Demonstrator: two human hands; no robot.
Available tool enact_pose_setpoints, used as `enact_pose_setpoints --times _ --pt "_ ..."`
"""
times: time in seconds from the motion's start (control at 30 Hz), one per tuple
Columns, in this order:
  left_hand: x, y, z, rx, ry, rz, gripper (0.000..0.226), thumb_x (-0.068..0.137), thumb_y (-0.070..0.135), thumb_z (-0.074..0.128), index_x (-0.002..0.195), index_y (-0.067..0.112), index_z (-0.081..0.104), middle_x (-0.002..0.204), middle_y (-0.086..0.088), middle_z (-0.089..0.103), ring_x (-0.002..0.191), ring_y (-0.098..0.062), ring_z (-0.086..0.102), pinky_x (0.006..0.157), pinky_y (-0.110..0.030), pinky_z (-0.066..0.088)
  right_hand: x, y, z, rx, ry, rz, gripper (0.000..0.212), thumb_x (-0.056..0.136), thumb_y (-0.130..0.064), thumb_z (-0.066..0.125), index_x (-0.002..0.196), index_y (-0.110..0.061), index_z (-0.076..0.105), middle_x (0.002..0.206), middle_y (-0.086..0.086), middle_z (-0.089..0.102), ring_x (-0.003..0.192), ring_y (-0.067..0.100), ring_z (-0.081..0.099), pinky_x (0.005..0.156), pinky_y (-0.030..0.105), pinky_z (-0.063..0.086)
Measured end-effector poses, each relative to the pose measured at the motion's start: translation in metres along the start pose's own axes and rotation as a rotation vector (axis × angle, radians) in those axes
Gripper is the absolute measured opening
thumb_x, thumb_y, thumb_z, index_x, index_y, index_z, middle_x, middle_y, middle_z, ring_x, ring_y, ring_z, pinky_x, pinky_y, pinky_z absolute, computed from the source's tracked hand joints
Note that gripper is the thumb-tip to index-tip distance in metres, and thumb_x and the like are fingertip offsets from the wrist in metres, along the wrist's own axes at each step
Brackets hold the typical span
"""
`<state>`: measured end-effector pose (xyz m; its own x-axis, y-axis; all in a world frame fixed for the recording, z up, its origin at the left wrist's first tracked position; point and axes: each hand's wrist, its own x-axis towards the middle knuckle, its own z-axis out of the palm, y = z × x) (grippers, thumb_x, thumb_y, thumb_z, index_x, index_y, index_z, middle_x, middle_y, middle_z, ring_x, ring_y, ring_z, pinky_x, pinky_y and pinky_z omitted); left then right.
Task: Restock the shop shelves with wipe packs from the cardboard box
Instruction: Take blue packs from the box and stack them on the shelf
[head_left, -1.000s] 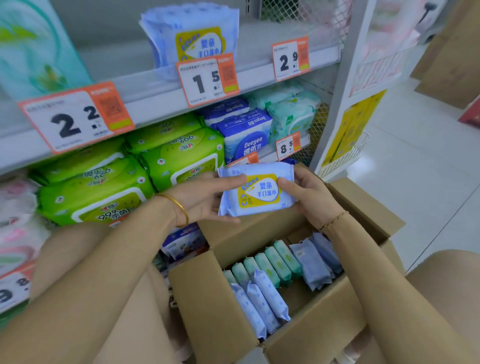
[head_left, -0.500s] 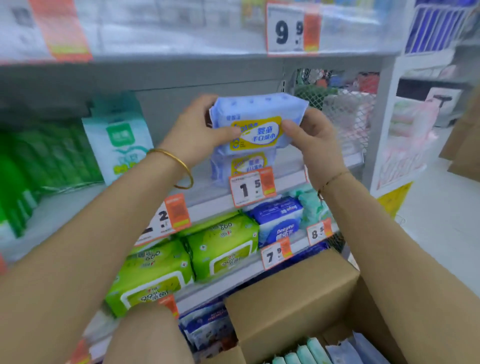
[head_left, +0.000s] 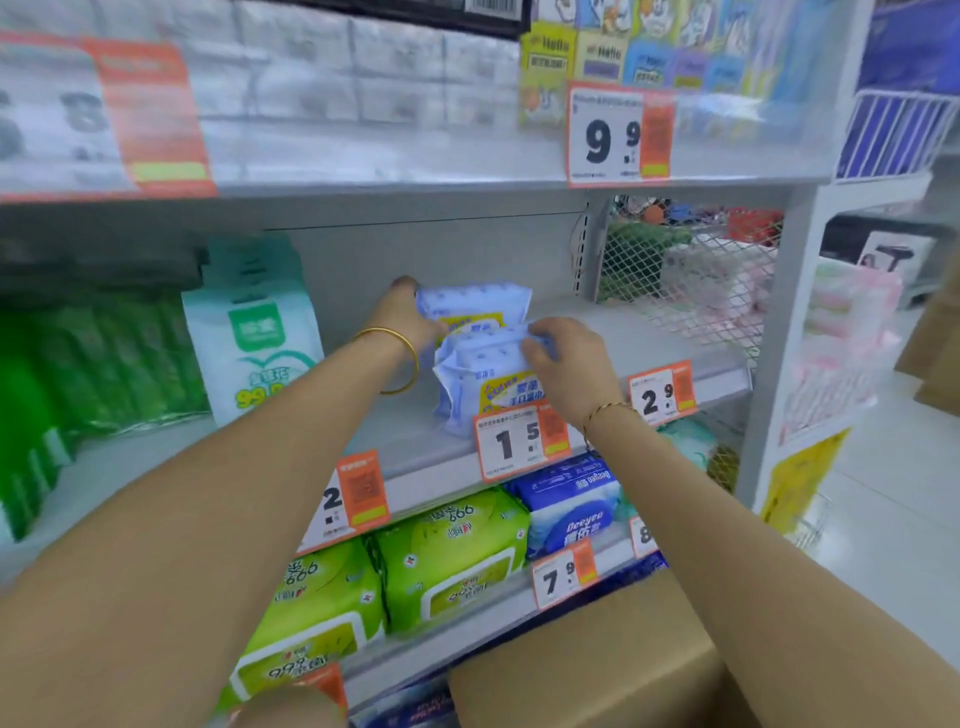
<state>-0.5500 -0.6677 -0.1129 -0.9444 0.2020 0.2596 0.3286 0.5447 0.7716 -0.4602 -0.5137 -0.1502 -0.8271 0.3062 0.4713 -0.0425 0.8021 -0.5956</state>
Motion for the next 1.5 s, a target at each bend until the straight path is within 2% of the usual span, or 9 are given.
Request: enact_pose_setpoints --times 0.1,0.37,0.5,0.6,0.7,0.8,1.1,1.33,1.5 --pt "-0.003 -0.006 0.001 -0.027 -0.175 -0.076 0.024 0.085 -0.001 0.050 0.066 0.013 0.042 0.048 -0.007 0.049 0.035 -0.017 0.046 0.051 -0.026 0.040 0.000 0.001 0.000 -0.005 0.005 -0.012 0.034 0.094 -0.020 0.050 0.123 -0.004 0.057 0.128 0.014 0.056 0.122 0.029 0.047 0.106 0.033 0.033" --pt "-0.011 -0.013 0.005 -0.114 -0.356 -0.164 0.032 0.090 -0.006 0.035 0.071 0.013 0.053 0.067 -0.009 0.055 0.056 -0.020 0.051 0.054 -0.021 0.046 0.001 0.004 0.004 -0.021 0.002 -0.011 0.034 0.096 -0.022 0.046 0.125 -0.007 0.056 0.129 0.011 0.056 0.124 0.028 0.045 0.107 0.037 0.034" --pt "-0.021 -0.001 0.003 -0.061 -0.257 -0.166 0.019 0.091 -0.002 0.042 0.101 0.003 0.057 0.092 -0.017 0.057 0.077 -0.026 0.053 0.066 -0.028 0.046 -0.008 0.005 -0.001 0.027 0.060 -0.036 0.035 0.096 -0.022 0.047 0.127 -0.009 0.055 0.128 0.010 0.057 0.126 0.029 0.044 0.107 0.040 0.035" --pt "-0.047 0.010 0.002 0.086 0.090 -0.011 0.049 0.089 0.001 0.047 0.137 0.005 0.036 0.134 -0.016 0.048 0.113 -0.028 0.048 0.095 -0.030 0.037 -0.031 0.007 -0.015 0.093 0.209 -0.058 0.032 0.096 -0.016 0.046 0.127 -0.009 0.054 0.130 0.007 0.055 0.125 0.024 0.043 0.107 0.030 0.032" --pt "-0.116 0.016 0.016 -0.044 0.416 0.374 0.049 0.079 0.000 0.043 0.128 0.008 0.048 0.127 -0.010 0.053 0.114 -0.028 0.048 0.098 -0.027 0.031 -0.079 0.020 -0.029 0.157 0.375 -0.085 0.030 0.094 -0.010 0.048 0.123 -0.012 0.055 0.122 -0.003 0.055 0.118 0.016 0.047 0.100 0.020 0.031" --pt "-0.187 -0.001 0.059 -0.094 0.239 0.528 0.045 0.077 0.003 0.045 0.120 0.015 0.052 0.118 -0.002 0.054 0.106 -0.020 0.049 0.093 -0.025 0.036 -0.143 0.060 -0.023 0.187 0.427 -0.015 0.029 0.089 -0.010 0.046 0.115 -0.013 0.058 0.110 -0.010 0.053 0.107 0.017 0.052 0.095 0.029 0.040" --pt "-0.275 -0.102 0.198 0.497 -0.961 0.440 0.040 0.092 0.010 0.044 0.132 0.015 0.043 0.136 -0.003 0.042 0.121 -0.023 0.040 0.098 -0.032 0.036 -0.290 0.227 0.040 -0.145 -0.402 0.811 0.026 0.091 -0.010 0.048 0.115 -0.005 0.057 0.116 0.014 0.063 0.106 0.030 0.058 0.088 0.035 0.047" --pt "-0.272 -0.121 0.220 0.883 -1.080 0.552 0.024 0.095 0.018 0.043 0.117 0.011 0.047 0.122 -0.009 0.046 0.116 -0.027 0.045 0.072 -0.033 0.031 -0.366 0.229 0.127 -0.235 -1.234 0.486 0.076 0.087 -0.010 0.054 0.148 -0.029 0.013 0.144 0.016 0.031 0.110 0.038 0.053 0.084 0.037 0.045" --pt "-0.266 -0.121 0.220 0.855 -1.052 0.545 0.024 0.096 0.024 0.042 0.116 0.012 0.047 0.120 -0.008 0.047 0.112 -0.028 0.047 0.070 -0.034 0.033 -0.382 0.235 0.153 -0.290 -1.292 0.449 0.070 0.083 -0.009 0.056 0.141 -0.027 0.022 0.138 0.021 0.027 0.096 0.044 0.058 0.076 0.040 0.048"
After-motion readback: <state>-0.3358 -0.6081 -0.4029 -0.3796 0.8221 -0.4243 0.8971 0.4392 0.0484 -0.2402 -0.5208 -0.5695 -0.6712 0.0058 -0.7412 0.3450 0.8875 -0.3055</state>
